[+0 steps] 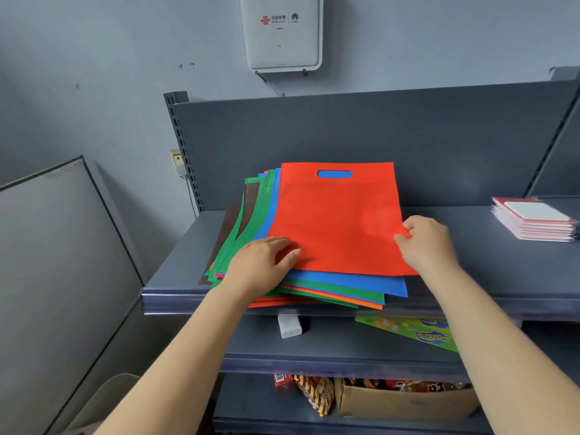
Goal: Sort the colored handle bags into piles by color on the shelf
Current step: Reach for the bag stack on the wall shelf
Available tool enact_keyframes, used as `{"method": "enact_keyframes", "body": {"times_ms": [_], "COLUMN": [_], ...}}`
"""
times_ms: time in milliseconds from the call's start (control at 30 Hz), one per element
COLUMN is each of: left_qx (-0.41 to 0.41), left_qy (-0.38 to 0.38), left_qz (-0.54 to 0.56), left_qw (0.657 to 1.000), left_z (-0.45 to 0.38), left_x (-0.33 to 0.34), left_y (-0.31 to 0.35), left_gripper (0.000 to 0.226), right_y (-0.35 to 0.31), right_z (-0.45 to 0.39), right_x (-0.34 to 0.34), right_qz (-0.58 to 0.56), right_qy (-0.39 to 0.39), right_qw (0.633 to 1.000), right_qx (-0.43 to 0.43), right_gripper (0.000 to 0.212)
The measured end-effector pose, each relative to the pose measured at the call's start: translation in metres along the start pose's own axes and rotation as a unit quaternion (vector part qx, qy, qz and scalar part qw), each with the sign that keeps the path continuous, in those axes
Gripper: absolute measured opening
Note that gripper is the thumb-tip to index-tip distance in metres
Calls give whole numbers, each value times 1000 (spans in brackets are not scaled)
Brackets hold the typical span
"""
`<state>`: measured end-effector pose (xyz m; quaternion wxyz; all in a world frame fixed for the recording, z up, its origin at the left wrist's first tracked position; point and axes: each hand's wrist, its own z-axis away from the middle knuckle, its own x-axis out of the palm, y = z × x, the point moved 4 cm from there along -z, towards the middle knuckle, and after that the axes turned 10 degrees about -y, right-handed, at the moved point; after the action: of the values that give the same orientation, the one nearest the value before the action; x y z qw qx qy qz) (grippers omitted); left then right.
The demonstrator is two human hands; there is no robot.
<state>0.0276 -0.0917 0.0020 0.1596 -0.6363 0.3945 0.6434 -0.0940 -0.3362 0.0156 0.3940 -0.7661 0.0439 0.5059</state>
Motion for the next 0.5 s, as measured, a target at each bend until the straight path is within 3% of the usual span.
{"method": "enact_keyframes", "body": {"times_ms": [100,267,500], "left_qx": [-49,-172,-268], "left_qy": [34,28,51], "left_qz": [-1,31,63], "left_qw": [998,984,960], "left_z": [-5,-15,-24], "left_x": [-8,-14,-35], "left_y": [-14,-45,-69], "left_gripper": [41,51,38], "right_y": [15,43,49], "right_z": [0,-1,-4], "right_x": [-8,0,18], "right_qz": [-70,-188,-356], "right_qy": [67,108,76], "right_qw": [995,976,931], "right_qx": [-8,17,34], "right_gripper": [7,10,31]}}
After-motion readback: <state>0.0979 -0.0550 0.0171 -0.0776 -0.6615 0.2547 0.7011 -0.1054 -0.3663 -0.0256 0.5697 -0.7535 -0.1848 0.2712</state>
